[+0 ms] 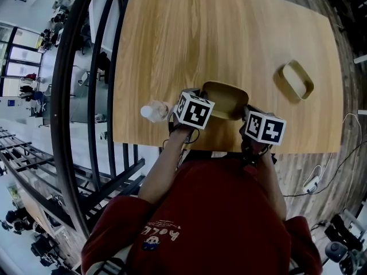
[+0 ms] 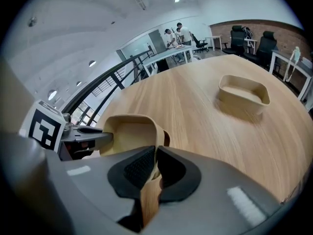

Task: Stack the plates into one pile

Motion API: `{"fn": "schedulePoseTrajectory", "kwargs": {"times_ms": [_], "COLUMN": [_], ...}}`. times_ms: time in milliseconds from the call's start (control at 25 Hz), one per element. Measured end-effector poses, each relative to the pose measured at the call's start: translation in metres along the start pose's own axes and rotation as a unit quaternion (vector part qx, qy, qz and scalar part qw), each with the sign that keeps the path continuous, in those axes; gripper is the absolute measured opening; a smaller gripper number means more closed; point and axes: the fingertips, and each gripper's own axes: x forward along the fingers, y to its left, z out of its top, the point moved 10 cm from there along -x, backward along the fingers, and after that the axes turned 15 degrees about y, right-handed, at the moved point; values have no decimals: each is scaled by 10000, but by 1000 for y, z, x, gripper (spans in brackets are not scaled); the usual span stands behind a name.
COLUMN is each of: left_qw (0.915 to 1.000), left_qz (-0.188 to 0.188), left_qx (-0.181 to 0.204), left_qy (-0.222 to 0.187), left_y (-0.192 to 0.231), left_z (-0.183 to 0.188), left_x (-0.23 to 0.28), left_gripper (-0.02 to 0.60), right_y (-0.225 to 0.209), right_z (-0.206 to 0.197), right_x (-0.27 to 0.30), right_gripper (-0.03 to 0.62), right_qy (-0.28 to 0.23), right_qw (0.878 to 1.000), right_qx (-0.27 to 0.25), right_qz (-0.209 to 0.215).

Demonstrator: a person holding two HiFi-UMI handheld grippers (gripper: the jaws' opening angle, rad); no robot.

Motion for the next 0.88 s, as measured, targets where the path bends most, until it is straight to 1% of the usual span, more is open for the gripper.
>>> {"fn": "schedulePoseTrajectory", "kwargs": {"times_ms": [80,240,560,720,880], "left_qw": [9998,9985,9947,9947,9952], "left_qz": [-94,-84,-125,-24,337], "left_qx": [41,109,194,257,368], "left_qy": [171,533,1000,994,846], "left_y": [0,0,-2,-4,-7], "left_z": [4,6,1,0,-2], "left_x": [-3,1,14,15,11], "left_gripper": [32,35,43,44,49], "right_y": [-2,-3,-7,-8,-4], "right_z": [3,6,3,0,-1], "right_x": [0,7,16,21,22], "right_gripper": [29,32,31,37,48], "right_qy": [231,641,1004,1065,1052], "right_qw": [9997,9979,9949,9943,9943], "right_qx": [-15,-19,48,27,-125], "right_qz": [94,86,64,-21,-111]}}
